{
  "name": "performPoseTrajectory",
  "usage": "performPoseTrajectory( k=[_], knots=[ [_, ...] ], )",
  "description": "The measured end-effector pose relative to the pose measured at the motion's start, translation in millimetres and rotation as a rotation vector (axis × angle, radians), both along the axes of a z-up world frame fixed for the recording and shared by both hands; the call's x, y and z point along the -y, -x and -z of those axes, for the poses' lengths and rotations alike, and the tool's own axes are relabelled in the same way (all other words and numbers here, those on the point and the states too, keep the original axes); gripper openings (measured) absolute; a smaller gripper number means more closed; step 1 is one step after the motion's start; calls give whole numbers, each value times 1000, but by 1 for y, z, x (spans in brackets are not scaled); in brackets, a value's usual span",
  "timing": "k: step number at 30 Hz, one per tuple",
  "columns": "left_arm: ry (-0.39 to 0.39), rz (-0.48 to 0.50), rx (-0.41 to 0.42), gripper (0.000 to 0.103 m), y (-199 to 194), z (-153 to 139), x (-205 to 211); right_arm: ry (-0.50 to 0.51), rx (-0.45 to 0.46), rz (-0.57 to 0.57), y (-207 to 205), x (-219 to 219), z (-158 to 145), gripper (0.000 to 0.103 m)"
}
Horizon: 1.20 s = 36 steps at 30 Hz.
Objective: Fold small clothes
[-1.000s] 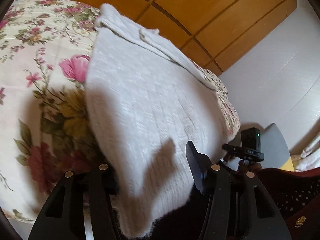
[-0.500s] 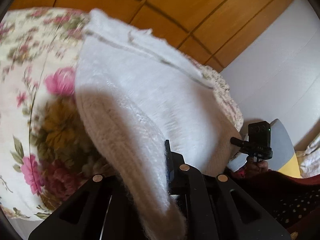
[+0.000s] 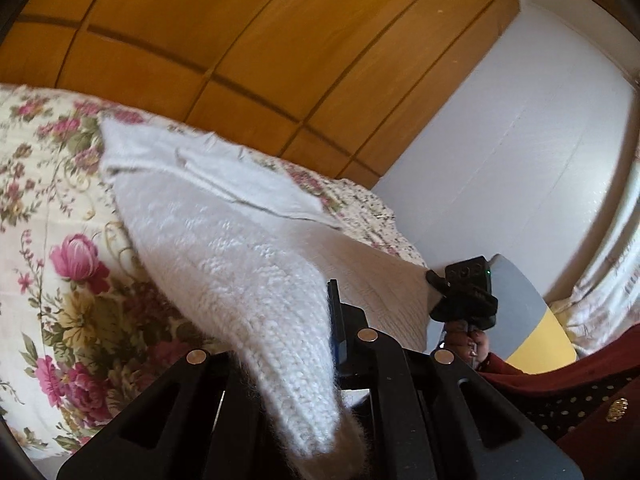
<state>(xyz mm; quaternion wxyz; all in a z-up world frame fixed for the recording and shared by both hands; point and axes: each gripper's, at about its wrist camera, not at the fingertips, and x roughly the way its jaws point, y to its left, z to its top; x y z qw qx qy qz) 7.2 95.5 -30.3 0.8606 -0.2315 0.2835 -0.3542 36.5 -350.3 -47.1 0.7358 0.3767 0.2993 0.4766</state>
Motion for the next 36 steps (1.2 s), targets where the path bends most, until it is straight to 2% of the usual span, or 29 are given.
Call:
performPoseTrajectory(
  k=[9, 15, 20, 23, 29, 32, 36],
  knots=[
    [62, 92, 49, 5, 23, -27, 6, -122, 48, 8, 20, 29, -18, 7],
    [150, 164, 31, 5, 37, -40, 3, -195, 51, 18, 31, 44, -23, 7],
    [259, 221, 2, 5, 44, -44, -4, -315, 23, 23, 40, 60, -19, 7],
    [294, 249, -11, 5, 43, -42, -6, -375, 4, 37, 37, 69, -16, 7],
    [292, 213, -72, 5, 10, -29, -7, -382, -82, 104, 22, 82, -6, 7],
    [284, 159, -127, 5, -16, -18, -8, -384, -130, 148, 5, 86, 0, 7],
    [332, 57, -205, 5, -55, -1, -20, -389, -190, 191, -27, 87, 10, 7]
  ],
)
